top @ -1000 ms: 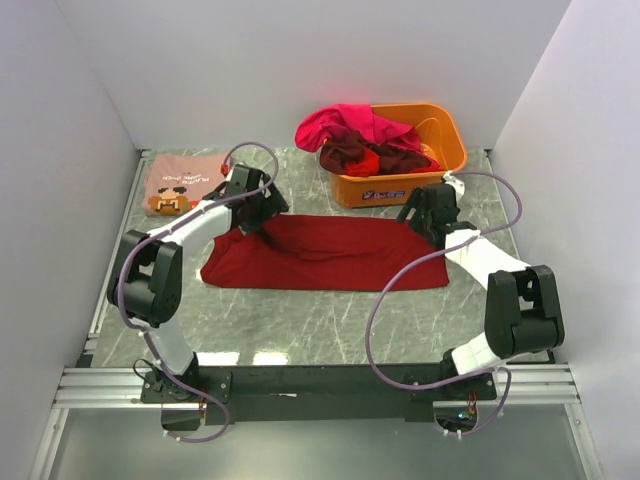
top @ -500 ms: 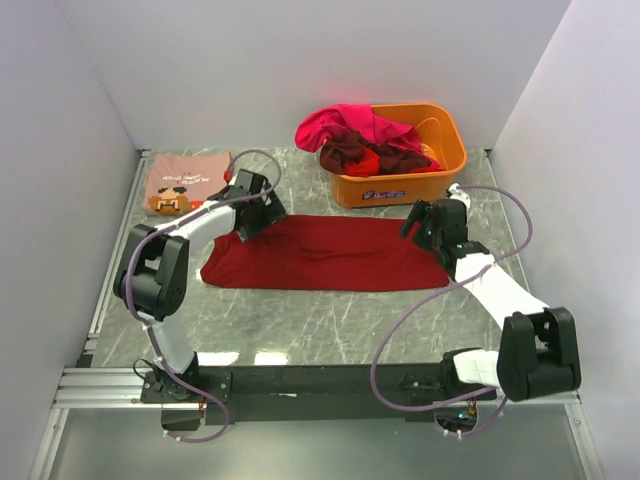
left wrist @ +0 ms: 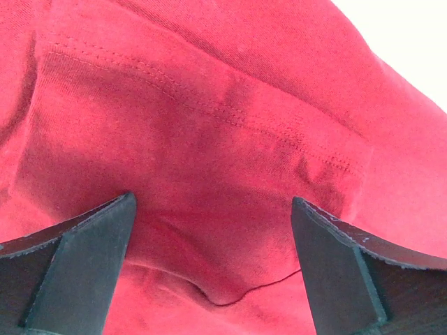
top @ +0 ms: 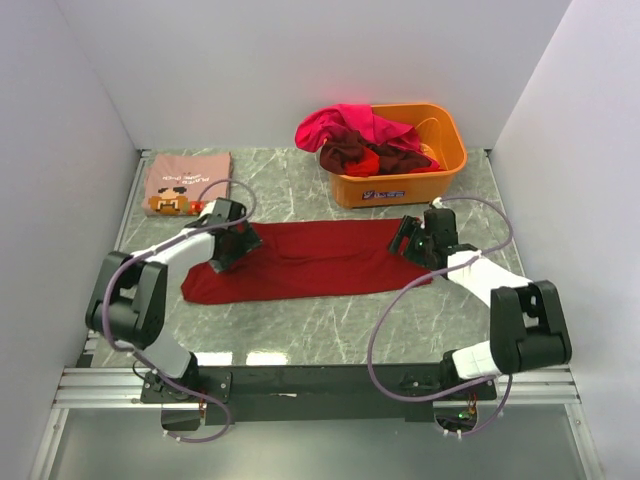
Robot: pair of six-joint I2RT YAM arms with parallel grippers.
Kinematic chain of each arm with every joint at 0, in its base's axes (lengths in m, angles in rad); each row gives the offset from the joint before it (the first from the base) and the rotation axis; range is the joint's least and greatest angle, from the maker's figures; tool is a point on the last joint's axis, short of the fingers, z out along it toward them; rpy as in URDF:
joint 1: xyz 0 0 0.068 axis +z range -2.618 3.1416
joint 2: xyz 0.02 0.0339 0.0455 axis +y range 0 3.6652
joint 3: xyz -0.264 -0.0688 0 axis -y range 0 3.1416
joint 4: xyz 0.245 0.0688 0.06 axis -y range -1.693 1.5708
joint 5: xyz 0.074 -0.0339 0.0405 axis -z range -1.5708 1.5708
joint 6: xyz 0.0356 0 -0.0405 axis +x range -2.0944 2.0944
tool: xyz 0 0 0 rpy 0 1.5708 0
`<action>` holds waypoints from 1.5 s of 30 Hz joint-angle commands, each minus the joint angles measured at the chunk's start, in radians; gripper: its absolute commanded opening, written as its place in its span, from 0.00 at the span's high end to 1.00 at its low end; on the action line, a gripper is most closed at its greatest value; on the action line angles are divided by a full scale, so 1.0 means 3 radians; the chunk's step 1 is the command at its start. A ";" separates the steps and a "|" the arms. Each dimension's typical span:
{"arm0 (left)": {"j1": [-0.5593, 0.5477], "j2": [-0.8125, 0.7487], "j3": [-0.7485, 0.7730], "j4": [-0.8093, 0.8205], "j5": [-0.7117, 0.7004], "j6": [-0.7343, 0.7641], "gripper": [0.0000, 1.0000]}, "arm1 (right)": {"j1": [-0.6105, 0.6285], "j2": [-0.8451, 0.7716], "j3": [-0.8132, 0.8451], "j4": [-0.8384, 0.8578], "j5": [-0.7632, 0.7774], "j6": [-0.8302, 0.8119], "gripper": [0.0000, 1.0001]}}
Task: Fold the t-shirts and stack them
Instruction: Fold the tshirt
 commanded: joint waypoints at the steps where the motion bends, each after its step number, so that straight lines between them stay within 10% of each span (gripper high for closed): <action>1: 0.0118 -0.0258 -0.0157 -0.0353 -0.0300 -0.0060 0.01 | 0.0002 0.0188 0.0053 0.0047 -0.0068 -0.0049 0.12; 11: 0.0261 -0.0677 0.0308 -0.1105 -0.0985 -0.0233 0.01 | 0.0002 0.0322 0.0084 -0.0045 -0.0221 -0.0054 0.12; 21: 0.0149 -0.0744 -0.0018 -0.0259 0.0220 0.0017 0.00 | 0.0334 0.0372 0.0604 0.0103 0.0040 -0.0151 0.12; 32: 0.0118 0.0247 0.0252 0.0183 0.0416 0.0109 0.01 | 0.0595 0.1277 0.1184 -0.0116 -0.0139 -0.0228 0.12; 45: -0.0311 0.1167 0.1232 0.0101 0.0528 0.0472 0.01 | 0.1187 0.0005 -0.0354 -0.0423 -0.0461 0.0124 0.13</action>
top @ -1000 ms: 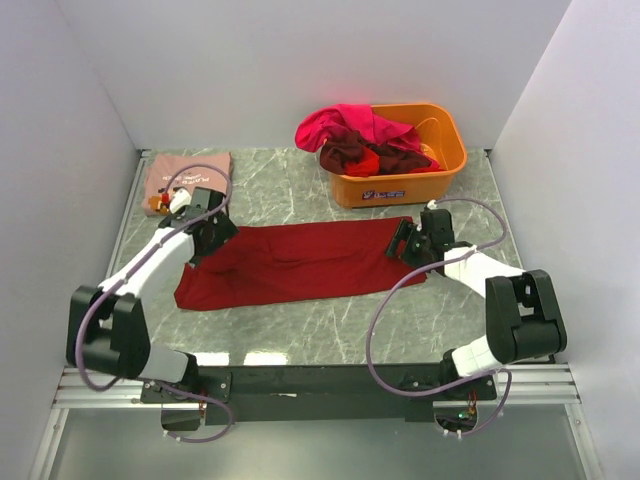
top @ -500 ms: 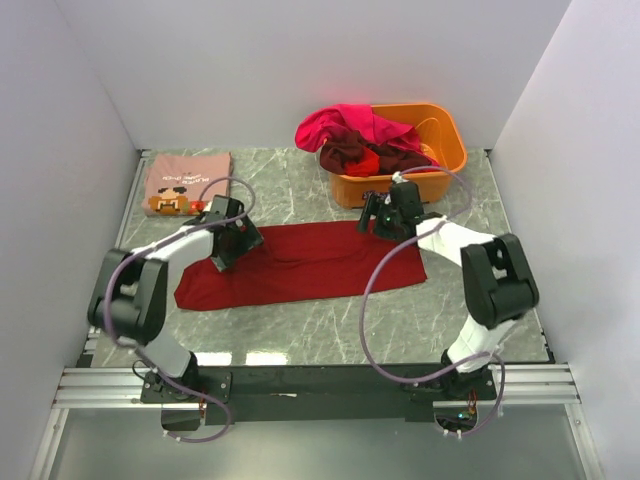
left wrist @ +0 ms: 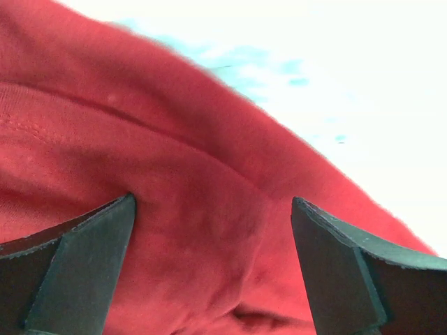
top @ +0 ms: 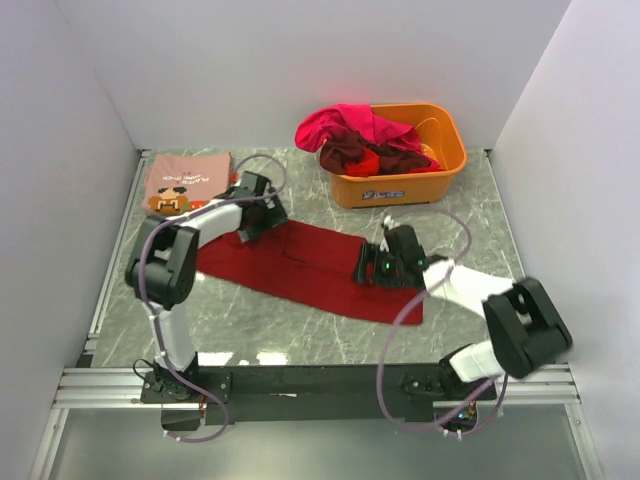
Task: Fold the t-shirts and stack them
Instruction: Fold the tshirt
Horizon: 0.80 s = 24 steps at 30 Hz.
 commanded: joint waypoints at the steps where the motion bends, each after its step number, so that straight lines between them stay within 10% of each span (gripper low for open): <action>1: -0.0259 0.0450 0.0305 0.0012 0.0200 0.0216 0.01 | 0.0302 -0.0321 -0.0396 -0.0375 -0.0259 0.0212 0.13; 12: -0.0531 0.1347 0.1604 -0.0290 0.0236 0.0595 0.01 | 0.1682 -0.0245 -0.0035 -0.0115 -0.1103 0.0330 0.13; 24: -0.0526 0.0565 0.1411 -0.0157 0.0062 0.0672 0.00 | 0.1775 -0.0623 0.0569 -0.0733 -0.0583 -0.0063 0.13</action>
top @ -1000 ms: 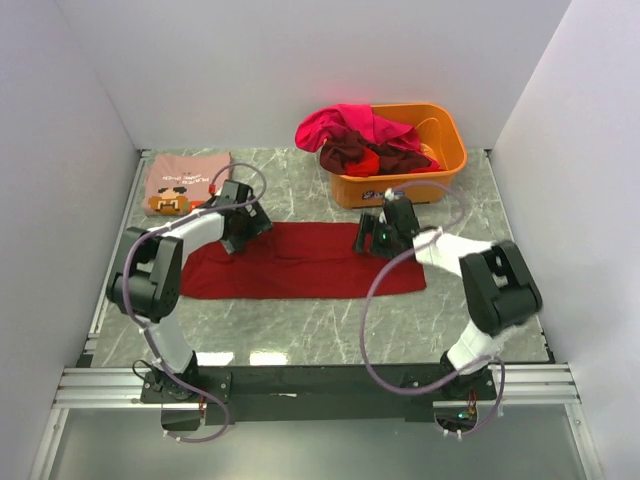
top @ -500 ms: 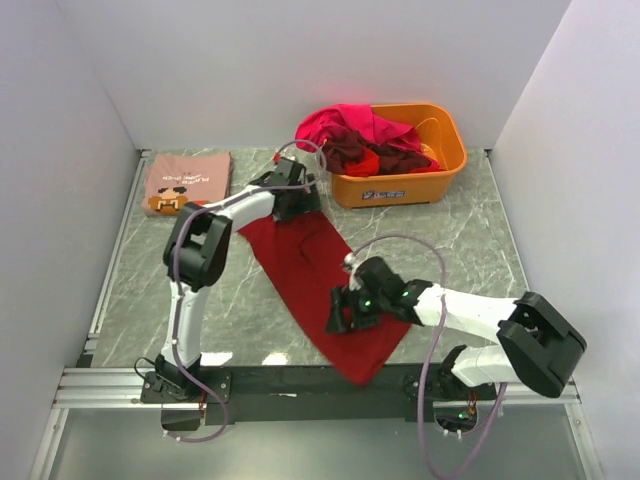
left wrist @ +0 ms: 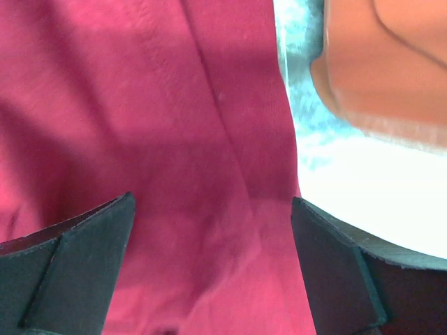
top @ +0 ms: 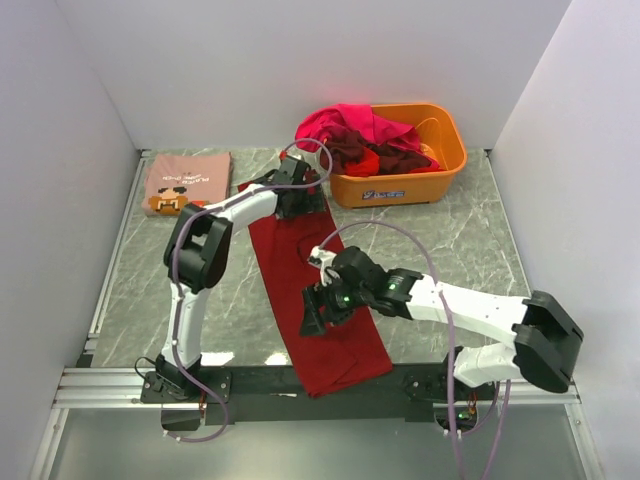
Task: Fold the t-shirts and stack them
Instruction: Fold the tshirt
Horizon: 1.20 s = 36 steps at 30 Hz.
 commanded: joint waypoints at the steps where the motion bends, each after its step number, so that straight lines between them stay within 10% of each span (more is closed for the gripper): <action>1: 0.0011 -0.0554 -0.0138 0.0025 -0.0056 0.0087 0.01 | -0.0058 -0.0169 0.0151 -0.0217 0.0296 -0.0135 0.13; 13: 0.0461 -0.0342 -0.0262 0.0030 -0.0164 0.0015 0.01 | -0.0238 0.0311 0.0019 -0.0008 0.0634 -0.0053 0.13; 31: 0.0778 0.1607 0.2166 -0.0997 0.0158 0.0103 0.00 | 0.0079 0.0608 -0.0396 0.0167 0.0025 0.0131 0.14; 36: 0.0895 0.1608 0.2132 -0.0661 0.0266 -0.0254 0.01 | 0.0248 0.0583 -0.0130 -0.0115 -0.0056 -0.0160 0.14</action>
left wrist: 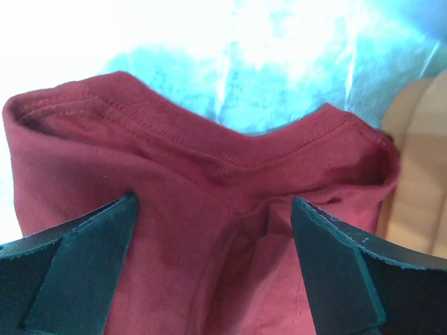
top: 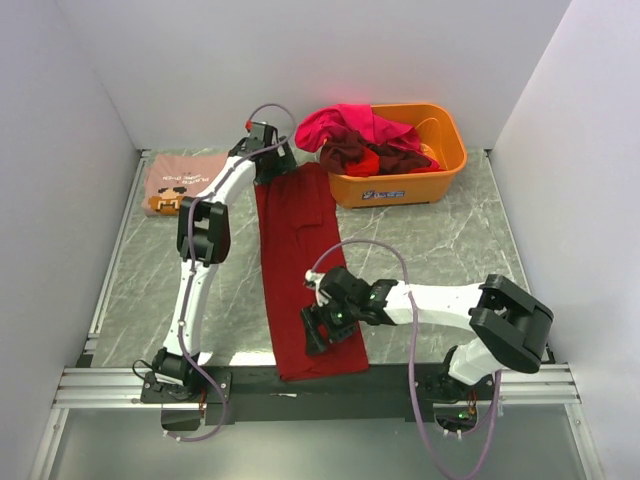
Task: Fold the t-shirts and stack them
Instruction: Fold the tshirt
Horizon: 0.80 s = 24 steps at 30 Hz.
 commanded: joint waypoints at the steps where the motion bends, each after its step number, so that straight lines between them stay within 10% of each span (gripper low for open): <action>1: 0.0150 0.0262 -0.0058 -0.0018 0.0093 -0.0289 0.00 | 0.0141 -0.0017 0.0140 -0.0295 -0.0280 -0.0217 0.14; 14: 0.0309 0.0053 0.0142 0.0514 0.0512 -0.0442 0.00 | 0.0417 -0.0621 0.0002 -0.0500 0.0071 -0.0019 0.15; 24: 0.0197 -0.1407 -0.0364 0.0386 0.0282 -0.0090 0.01 | -0.0277 -0.1260 0.0094 -0.0669 0.0696 0.0156 0.13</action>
